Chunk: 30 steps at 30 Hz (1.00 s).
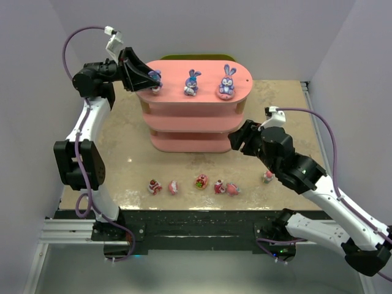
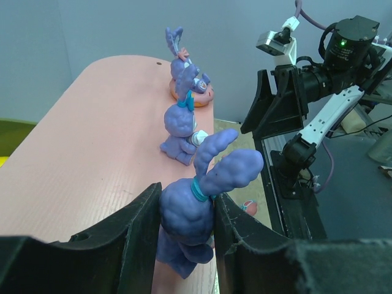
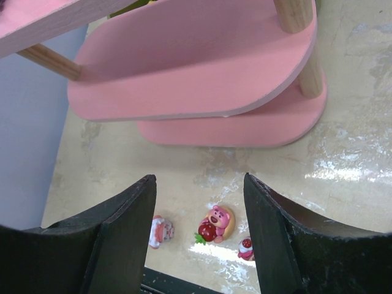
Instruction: Place and organize the plastic toys onto the shelf
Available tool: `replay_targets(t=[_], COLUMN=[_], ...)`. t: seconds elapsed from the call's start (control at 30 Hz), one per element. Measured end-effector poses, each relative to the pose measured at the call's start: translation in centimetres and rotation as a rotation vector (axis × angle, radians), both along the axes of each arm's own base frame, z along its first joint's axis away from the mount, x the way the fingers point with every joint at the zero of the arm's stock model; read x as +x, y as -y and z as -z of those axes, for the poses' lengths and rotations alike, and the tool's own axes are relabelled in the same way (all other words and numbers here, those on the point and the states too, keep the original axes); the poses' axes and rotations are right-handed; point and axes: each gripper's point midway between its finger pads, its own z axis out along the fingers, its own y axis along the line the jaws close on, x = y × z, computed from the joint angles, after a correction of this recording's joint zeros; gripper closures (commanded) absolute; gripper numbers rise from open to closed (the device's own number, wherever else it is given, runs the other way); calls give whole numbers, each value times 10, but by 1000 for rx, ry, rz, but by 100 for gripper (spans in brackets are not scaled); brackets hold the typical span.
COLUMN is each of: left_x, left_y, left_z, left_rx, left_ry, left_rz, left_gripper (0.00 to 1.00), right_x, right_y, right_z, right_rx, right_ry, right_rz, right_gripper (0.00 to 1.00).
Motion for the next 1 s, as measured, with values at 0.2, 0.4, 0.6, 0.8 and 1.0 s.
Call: replay_targets(t=[0.2, 0.4, 0.6, 0.8, 1.0], left_x=[11, 15, 17, 18, 19], left_y=[0, 0, 0, 1, 1], left_z=[12, 17, 20, 22, 23], left_rx=[-1, -1, -1, -13, -11], left_ry=[-35, -46, -41, -45, -30], left_rz=[0, -1, -2, -8, -8], left_gripper=[67, 63, 58, 48, 37], right_x=[2, 2, 3, 3, 3], right_y=[-2, -2, -1, -1, -1], right_z=[4, 5, 5, 6, 6], right_rx=[-11, -15, -16, -17, -18], right_ry=[-11, -14, -13, -13, -14], right_rz=[0, 3, 7, 7, 7], right_gripper=[38, 38, 38, 38, 37])
